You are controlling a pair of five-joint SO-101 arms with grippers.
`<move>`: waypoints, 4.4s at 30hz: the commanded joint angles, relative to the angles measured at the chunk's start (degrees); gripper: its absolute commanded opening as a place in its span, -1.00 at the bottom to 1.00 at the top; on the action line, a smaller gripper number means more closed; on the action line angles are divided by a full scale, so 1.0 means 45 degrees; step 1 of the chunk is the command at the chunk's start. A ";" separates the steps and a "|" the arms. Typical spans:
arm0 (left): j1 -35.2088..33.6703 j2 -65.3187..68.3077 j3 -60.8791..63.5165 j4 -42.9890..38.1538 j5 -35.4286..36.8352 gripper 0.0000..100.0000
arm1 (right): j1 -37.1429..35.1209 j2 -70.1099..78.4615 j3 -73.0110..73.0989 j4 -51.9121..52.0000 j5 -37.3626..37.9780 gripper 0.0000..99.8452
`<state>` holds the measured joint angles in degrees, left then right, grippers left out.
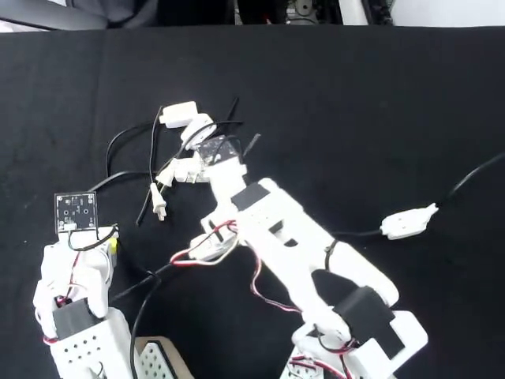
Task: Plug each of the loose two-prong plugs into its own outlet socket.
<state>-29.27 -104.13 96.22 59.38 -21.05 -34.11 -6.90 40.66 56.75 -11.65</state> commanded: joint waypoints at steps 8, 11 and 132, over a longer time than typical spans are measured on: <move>-0.0029 -0.0039 0.0244 -0.0274 -0.0078 -0.56 | 0.2891 0.0361 -0.0029 0.0918 0.2422 -0.98; -0.0029 -0.0039 0.0244 -0.0274 -0.0078 -0.56 | 0.3966 0.0361 -0.0010 0.0938 0.3067 -0.98; -0.0400 -0.0039 0.0244 -0.0606 0.0039 -0.56 | 0.1485 -0.1885 -0.2960 0.4337 -0.0664 -0.76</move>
<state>-29.27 -104.13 96.22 59.38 -21.05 -31.38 -12.44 25.54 73.89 -15.34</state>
